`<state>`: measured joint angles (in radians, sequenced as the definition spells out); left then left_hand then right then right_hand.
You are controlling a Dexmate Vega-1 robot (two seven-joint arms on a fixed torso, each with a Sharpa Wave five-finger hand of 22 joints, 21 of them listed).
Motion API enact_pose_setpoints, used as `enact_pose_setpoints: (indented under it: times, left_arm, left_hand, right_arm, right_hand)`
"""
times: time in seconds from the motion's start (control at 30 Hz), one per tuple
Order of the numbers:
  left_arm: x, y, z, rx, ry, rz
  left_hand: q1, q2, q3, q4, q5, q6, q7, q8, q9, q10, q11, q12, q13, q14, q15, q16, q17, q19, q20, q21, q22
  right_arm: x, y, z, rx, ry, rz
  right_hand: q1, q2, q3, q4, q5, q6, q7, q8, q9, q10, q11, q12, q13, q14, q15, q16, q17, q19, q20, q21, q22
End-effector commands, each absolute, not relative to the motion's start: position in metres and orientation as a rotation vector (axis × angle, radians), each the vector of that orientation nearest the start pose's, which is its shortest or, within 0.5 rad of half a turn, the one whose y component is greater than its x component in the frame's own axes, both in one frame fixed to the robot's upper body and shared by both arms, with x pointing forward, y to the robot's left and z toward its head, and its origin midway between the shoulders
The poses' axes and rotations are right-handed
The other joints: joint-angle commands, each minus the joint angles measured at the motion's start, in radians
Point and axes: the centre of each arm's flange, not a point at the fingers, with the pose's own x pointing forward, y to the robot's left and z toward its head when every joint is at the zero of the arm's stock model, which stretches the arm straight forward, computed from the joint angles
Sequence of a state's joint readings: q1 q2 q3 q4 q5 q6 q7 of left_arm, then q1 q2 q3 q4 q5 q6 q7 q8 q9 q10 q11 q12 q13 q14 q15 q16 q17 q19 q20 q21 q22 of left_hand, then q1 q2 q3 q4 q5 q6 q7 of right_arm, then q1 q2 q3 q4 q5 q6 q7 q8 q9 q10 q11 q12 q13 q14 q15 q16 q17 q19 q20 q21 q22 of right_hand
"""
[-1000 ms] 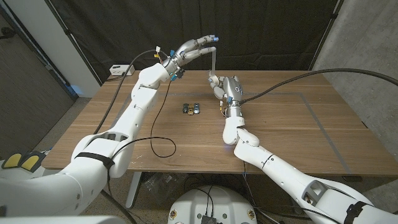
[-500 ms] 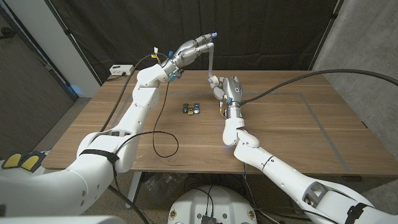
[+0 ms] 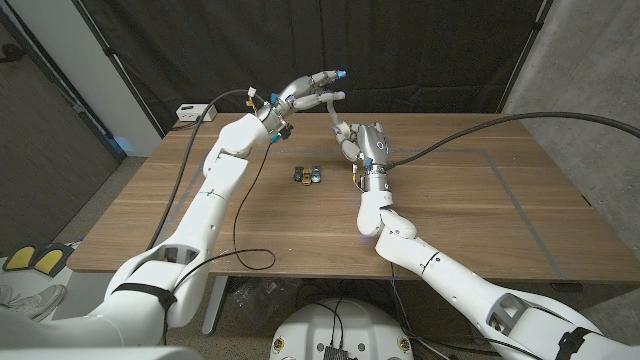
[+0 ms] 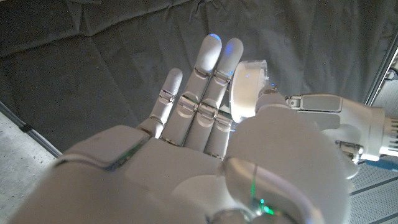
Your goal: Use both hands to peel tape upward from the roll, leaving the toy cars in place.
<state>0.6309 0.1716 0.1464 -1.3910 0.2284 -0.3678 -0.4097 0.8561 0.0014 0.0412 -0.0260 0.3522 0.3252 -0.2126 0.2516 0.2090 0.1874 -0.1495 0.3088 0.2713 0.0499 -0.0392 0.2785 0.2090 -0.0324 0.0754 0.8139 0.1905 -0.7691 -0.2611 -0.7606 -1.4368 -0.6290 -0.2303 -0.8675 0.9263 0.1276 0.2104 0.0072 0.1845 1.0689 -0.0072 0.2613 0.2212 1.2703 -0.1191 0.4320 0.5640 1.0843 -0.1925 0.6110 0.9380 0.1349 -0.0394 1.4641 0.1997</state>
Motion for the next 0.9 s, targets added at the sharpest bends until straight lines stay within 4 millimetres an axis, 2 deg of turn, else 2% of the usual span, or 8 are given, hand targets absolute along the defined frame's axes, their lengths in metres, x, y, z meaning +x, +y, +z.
enact_pose_setpoints:
  times: [0.03, 0.13, 0.23, 0.27, 0.3, 0.47, 0.67, 0.9]
  left_arm:
    - [0.499, 0.196, 0.169, 0.984, -1.581, 1.347]
    - [0.490, 0.203, 0.170, 0.902, -1.638, 1.283]
    - [0.484, 0.211, 0.169, 0.821, -1.679, 1.230]
    - [0.482, 0.214, 0.170, 0.764, -1.706, 1.186]
    - [0.480, 0.217, 0.169, 0.706, -1.732, 1.142]
    - [0.470, 0.232, 0.172, 0.461, -1.733, 0.808]
    - [0.462, 0.247, 0.176, 0.256, -1.702, 0.551]
    - [0.457, 0.258, 0.182, 0.270, -1.655, 0.480]
  left_hand:
    - [-0.006, -0.006, -0.016, 0.006, 0.032, -0.024, -0.004, -0.012, 0.002, -0.014, -0.004, -0.007, -0.002, 0.008, -0.056, 0.001, 0.000, 0.006, 0.003, 0.002, 0.000]
    - [-0.076, -0.041, -0.078, 0.041, 0.060, -0.058, -0.006, -0.032, 0.003, -0.029, -0.014, -0.020, -0.010, -0.008, -0.061, -0.015, 0.000, -0.022, -0.012, -0.019, -0.001]
    - [-0.124, -0.077, -0.130, 0.062, 0.053, -0.107, -0.003, -0.054, 0.000, -0.061, 0.008, -0.039, -0.016, -0.027, -0.047, -0.032, 0.000, -0.050, 0.002, -0.039, -0.001]
    - [-0.144, -0.090, -0.147, 0.070, 0.049, -0.116, -0.003, -0.056, 0.000, -0.073, 0.011, -0.045, -0.018, -0.038, -0.036, -0.039, -0.001, -0.063, 0.011, -0.047, -0.002]
    - [-0.186, -0.116, -0.188, 0.088, 0.040, -0.160, 0.002, -0.065, 0.000, -0.097, 0.026, -0.057, -0.021, -0.056, -0.013, -0.051, 0.000, -0.093, 0.033, -0.065, -0.001]
    - [-0.247, -0.139, -0.250, 0.116, 0.029, -0.209, 0.031, -0.067, -0.002, -0.141, 0.069, -0.076, -0.025, -0.103, 0.038, -0.070, 0.001, -0.146, 0.071, -0.093, 0.003]
    - [-0.262, -0.141, -0.270, 0.124, 0.026, -0.234, 0.033, -0.068, -0.003, -0.167, 0.089, -0.085, -0.026, -0.120, 0.048, -0.075, 0.002, -0.160, 0.084, -0.102, 0.004]
    - [-0.260, -0.125, -0.273, 0.127, 0.030, -0.248, 0.028, -0.066, -0.004, -0.180, 0.099, -0.088, -0.028, -0.129, 0.048, -0.077, 0.002, -0.166, 0.082, -0.107, 0.004]
  right_arm:
    - [0.595, -0.071, -0.017, -0.874, -0.990, -0.474]
    - [0.597, -0.069, -0.016, -0.880, -0.988, -0.466]
    - [0.597, -0.068, -0.015, -0.885, -0.986, -0.463]
    - [0.597, -0.067, -0.015, -0.885, -0.985, -0.465]
    - [0.598, -0.067, -0.014, -0.887, -0.984, -0.464]
    - [0.599, -0.064, -0.014, -0.895, -0.981, -0.455]
    - [0.598, -0.060, -0.014, -0.904, -0.987, -0.443]
    - [0.596, -0.056, -0.014, -0.907, -0.990, -0.437]
  right_hand:
    - [0.030, 0.049, 0.031, 0.015, -0.005, 0.081, -0.074, -0.005, 0.004, 0.001, -0.007, -0.006, 0.005, -0.003, -0.038, 0.009, 0.002, -0.001, -0.056, 0.004, 0.001]
    - [0.030, 0.048, 0.032, 0.014, -0.004, 0.081, -0.074, -0.007, 0.004, 0.001, -0.007, -0.008, 0.006, -0.004, -0.038, 0.010, 0.002, -0.002, -0.057, 0.004, 0.000]
    - [0.029, 0.048, 0.033, 0.014, -0.004, 0.080, -0.075, -0.007, 0.006, 0.001, -0.009, -0.010, 0.008, -0.005, -0.038, 0.010, 0.003, -0.002, -0.058, 0.004, 0.000]
    - [0.029, 0.048, 0.033, 0.013, -0.004, 0.080, -0.076, -0.008, 0.006, 0.001, -0.008, -0.010, 0.008, -0.005, -0.038, 0.010, 0.003, -0.003, -0.057, 0.004, -0.001]
    - [0.029, 0.048, 0.033, 0.013, -0.004, 0.079, -0.076, -0.008, 0.006, 0.000, -0.010, -0.010, 0.009, -0.006, -0.038, 0.010, 0.003, -0.003, -0.058, 0.004, -0.001]
    - [0.028, 0.048, 0.034, 0.012, -0.004, 0.080, -0.076, -0.010, 0.007, 0.000, -0.009, -0.014, 0.008, -0.006, -0.038, 0.011, 0.003, -0.003, -0.058, 0.003, -0.002]
    - [0.027, 0.048, 0.035, 0.012, -0.004, 0.081, -0.076, -0.012, 0.006, 0.001, -0.009, -0.017, 0.009, -0.006, -0.038, 0.012, 0.005, -0.003, -0.058, 0.003, -0.003]
    - [0.026, 0.048, 0.037, 0.010, -0.004, 0.082, -0.076, -0.014, 0.007, -0.001, -0.009, -0.019, 0.015, -0.006, -0.038, 0.015, 0.008, -0.004, -0.057, 0.002, -0.004]
